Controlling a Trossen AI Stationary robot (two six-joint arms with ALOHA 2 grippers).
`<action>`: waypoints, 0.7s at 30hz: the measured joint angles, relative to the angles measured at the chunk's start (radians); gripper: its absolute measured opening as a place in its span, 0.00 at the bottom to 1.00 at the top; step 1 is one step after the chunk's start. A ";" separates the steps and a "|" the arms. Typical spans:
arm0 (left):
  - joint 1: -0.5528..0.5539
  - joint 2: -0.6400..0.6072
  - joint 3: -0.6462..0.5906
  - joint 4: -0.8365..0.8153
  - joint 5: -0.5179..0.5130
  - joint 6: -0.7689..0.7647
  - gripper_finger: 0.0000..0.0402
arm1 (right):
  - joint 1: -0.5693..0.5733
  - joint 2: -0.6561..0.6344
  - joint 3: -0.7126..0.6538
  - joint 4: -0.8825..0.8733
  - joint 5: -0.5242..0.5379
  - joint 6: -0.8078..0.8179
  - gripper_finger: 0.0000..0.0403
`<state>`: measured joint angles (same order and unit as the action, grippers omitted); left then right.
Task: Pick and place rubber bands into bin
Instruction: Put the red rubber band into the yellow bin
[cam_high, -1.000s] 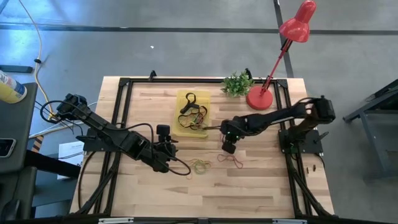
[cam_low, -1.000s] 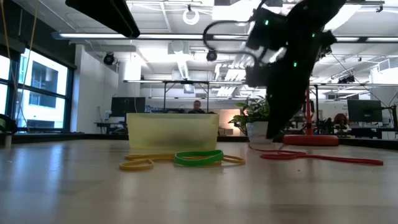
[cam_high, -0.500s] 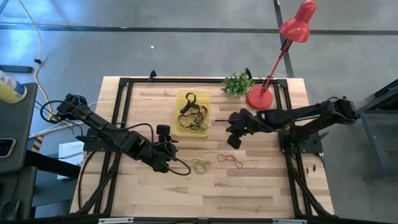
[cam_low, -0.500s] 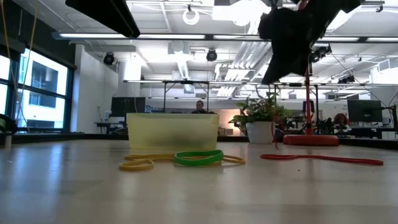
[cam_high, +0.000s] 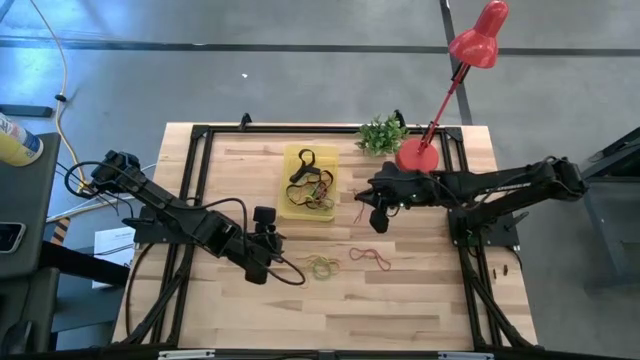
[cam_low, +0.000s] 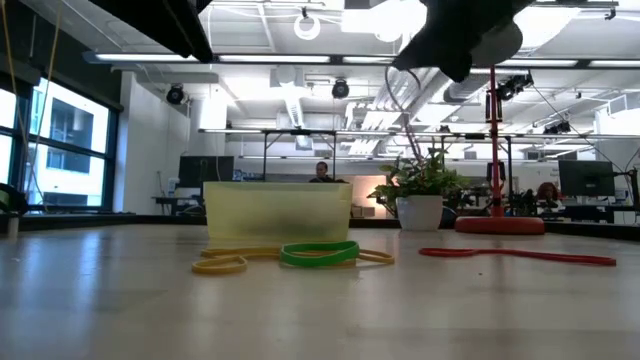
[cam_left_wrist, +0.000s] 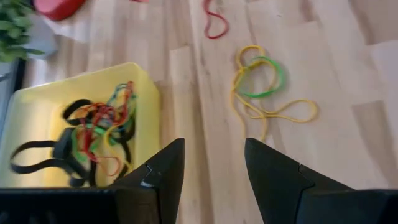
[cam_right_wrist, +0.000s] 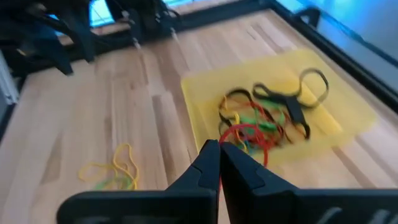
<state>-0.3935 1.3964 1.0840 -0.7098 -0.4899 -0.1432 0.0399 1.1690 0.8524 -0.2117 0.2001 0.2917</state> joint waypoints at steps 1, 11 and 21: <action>-0.001 0.000 0.000 0.000 0.010 0.000 0.39 | -0.002 0.000 0.000 0.016 -0.008 -0.013 0.00; -0.079 0.000 0.000 0.000 0.009 -0.028 0.39 | -0.042 0.004 0.001 0.209 -0.057 -0.096 0.00; -0.141 0.000 0.000 -0.003 -0.013 -0.069 0.39 | -0.113 0.004 0.001 0.384 -0.102 -0.117 0.00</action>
<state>-0.5344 1.3964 1.0843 -0.7123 -0.5031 -0.2126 -0.0734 1.1732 0.8536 0.1728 0.0978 0.1743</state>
